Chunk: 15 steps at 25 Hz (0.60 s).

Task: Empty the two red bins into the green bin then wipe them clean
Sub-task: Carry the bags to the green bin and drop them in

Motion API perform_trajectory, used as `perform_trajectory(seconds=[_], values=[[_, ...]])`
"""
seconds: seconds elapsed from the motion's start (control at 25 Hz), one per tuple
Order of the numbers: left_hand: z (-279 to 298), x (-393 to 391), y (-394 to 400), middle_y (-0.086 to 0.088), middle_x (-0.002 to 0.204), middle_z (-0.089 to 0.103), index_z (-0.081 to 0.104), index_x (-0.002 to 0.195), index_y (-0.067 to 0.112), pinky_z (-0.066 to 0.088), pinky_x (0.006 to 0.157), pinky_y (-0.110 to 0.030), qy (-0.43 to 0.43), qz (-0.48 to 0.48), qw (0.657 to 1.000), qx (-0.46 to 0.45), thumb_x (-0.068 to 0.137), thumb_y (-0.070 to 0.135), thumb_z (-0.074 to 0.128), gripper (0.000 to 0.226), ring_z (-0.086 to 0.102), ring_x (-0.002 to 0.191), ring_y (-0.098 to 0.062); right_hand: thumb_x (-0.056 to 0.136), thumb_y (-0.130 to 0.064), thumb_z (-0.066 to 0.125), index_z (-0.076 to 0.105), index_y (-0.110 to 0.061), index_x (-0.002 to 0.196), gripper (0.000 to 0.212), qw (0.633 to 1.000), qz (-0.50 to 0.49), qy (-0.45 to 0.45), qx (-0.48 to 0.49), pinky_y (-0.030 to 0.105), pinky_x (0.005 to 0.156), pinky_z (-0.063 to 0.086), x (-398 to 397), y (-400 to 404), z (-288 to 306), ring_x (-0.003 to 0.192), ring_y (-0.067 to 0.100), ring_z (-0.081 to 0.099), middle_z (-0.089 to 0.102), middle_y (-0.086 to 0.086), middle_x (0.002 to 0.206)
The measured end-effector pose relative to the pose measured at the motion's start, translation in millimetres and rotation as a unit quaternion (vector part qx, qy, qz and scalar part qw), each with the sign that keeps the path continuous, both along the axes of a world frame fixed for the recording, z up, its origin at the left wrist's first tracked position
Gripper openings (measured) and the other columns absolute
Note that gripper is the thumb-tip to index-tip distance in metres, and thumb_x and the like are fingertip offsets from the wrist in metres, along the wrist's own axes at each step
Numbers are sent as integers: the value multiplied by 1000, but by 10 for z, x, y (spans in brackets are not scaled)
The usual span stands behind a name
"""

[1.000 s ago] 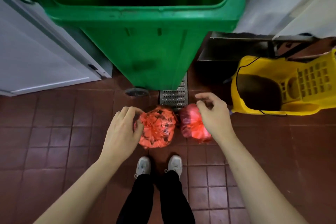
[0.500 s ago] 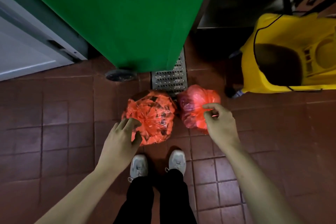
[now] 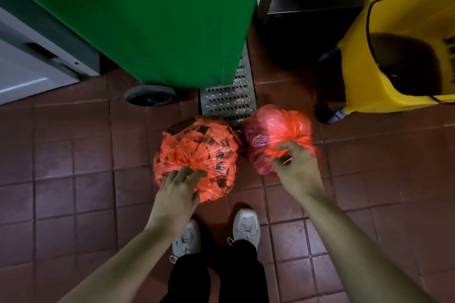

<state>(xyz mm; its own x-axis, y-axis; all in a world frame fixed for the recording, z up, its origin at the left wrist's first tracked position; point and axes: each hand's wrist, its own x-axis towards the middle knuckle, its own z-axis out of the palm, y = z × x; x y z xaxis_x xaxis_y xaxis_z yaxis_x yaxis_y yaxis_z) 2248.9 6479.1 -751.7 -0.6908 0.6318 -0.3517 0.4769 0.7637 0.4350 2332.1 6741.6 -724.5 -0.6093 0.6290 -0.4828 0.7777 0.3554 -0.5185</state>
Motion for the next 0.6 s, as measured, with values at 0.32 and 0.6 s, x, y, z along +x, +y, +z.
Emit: perform_trajectory(seconds=[0.32, 0.6], values=[[-460, -20, 75, -1, 96, 65, 75, 90, 26, 57, 60, -40, 17, -37, 999, -15, 59, 13, 95, 39, 62, 80, -29, 84, -20, 68, 61, -28, 121, 38, 991, 92, -67, 73, 36, 77, 53, -65, 0, -487, 91, 30, 65, 59, 4, 108], [-469, -71, 98, 0, 92, 65, 62, 95, 14, 40, 58, -32, -1, 65, 998, 6, 95, 25, 65, 11, 59, 86, -27, 94, -21, 61, 66, -11, 109, 18, 988, 97, -89, 75, 38, 83, 49, -63, 42, -581, 98, 36, 64, 57, 12, 115]])
